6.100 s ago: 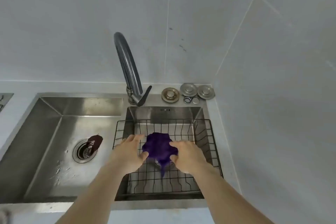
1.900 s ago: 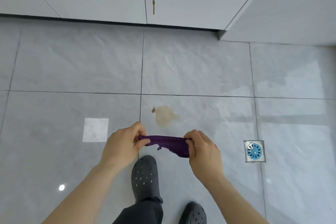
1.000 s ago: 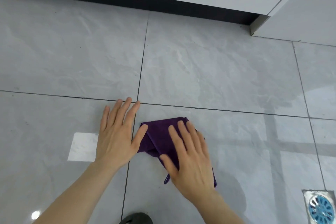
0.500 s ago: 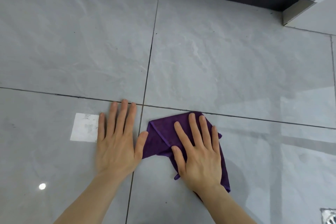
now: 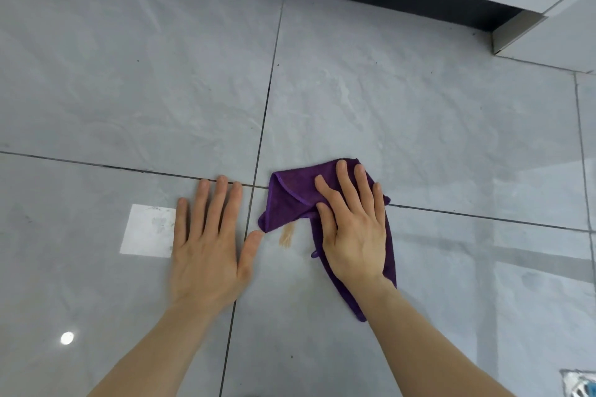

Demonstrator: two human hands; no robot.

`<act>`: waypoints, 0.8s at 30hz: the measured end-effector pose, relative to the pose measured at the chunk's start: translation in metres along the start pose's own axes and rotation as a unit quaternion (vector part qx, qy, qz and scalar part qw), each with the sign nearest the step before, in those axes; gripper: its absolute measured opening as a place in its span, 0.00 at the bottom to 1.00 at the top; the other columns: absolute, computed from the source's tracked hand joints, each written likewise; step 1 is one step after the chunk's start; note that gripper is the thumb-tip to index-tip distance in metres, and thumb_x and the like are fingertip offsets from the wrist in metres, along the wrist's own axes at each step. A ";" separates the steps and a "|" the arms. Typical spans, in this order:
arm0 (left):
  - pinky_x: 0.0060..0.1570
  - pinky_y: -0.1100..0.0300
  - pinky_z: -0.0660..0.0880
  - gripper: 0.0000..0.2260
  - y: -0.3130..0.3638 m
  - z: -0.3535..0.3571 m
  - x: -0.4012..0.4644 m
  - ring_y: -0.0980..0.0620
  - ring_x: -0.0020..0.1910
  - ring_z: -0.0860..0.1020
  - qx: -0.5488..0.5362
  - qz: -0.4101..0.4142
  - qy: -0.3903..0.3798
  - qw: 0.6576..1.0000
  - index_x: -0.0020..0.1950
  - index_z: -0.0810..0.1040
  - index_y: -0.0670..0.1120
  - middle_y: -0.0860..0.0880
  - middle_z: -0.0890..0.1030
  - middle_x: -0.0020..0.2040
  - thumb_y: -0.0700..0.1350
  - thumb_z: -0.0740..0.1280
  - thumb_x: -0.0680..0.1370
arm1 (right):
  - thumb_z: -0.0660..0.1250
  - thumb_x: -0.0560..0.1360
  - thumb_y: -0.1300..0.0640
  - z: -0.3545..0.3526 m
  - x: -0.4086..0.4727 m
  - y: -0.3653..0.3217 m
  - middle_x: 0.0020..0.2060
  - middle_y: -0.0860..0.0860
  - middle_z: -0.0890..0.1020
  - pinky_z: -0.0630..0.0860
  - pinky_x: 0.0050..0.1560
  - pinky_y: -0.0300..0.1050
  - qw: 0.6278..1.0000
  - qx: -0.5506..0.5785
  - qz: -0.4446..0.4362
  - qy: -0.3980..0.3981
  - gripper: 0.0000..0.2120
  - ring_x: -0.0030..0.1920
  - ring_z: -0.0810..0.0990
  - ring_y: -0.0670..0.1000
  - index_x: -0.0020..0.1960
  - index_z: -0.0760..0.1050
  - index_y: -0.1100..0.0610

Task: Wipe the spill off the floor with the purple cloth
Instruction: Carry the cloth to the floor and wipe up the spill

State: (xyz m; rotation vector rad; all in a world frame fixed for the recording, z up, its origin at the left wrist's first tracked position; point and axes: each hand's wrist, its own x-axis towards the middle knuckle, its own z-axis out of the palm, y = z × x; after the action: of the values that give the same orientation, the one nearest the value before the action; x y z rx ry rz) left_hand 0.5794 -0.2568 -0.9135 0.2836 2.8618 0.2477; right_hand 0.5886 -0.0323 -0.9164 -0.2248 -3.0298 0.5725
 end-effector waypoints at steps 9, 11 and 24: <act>0.81 0.40 0.50 0.33 -0.001 0.002 -0.001 0.48 0.84 0.45 -0.010 0.006 0.017 1.000 0.84 0.49 0.48 0.49 0.50 0.85 0.62 0.45 0.82 | 0.59 0.83 0.54 -0.059 -0.017 -0.029 0.47 0.49 0.75 0.69 0.37 0.42 0.955 0.154 0.237 0.084 0.11 0.39 0.76 0.48 0.44 0.73 0.57; 0.81 0.40 0.50 0.33 -0.001 0.002 -0.001 0.47 0.84 0.45 -0.010 0.003 0.019 1.000 0.84 0.49 0.48 0.48 0.50 0.85 0.62 0.45 0.82 | 0.60 0.82 0.51 -0.065 -0.036 -0.038 0.42 0.48 0.75 0.65 0.34 0.36 0.956 0.134 0.256 0.054 0.11 0.35 0.74 0.44 0.42 0.72 0.53; 0.81 0.39 0.52 0.32 0.000 0.003 0.000 0.46 0.84 0.49 -0.002 0.009 0.035 0.999 0.83 0.52 0.47 0.47 0.54 0.85 0.61 0.45 0.82 | 0.58 0.82 0.38 -0.009 -0.079 -0.019 0.82 0.53 0.58 0.57 0.79 0.64 0.964 -0.068 -0.219 -0.138 0.30 0.83 0.52 0.57 0.81 0.60 0.47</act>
State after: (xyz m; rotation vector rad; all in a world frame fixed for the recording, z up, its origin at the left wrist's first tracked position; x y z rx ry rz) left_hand 0.5801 -0.2567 -0.9160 0.3062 2.9277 0.2726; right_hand 0.6649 -0.0589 -0.9026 0.5546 -3.2226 0.3837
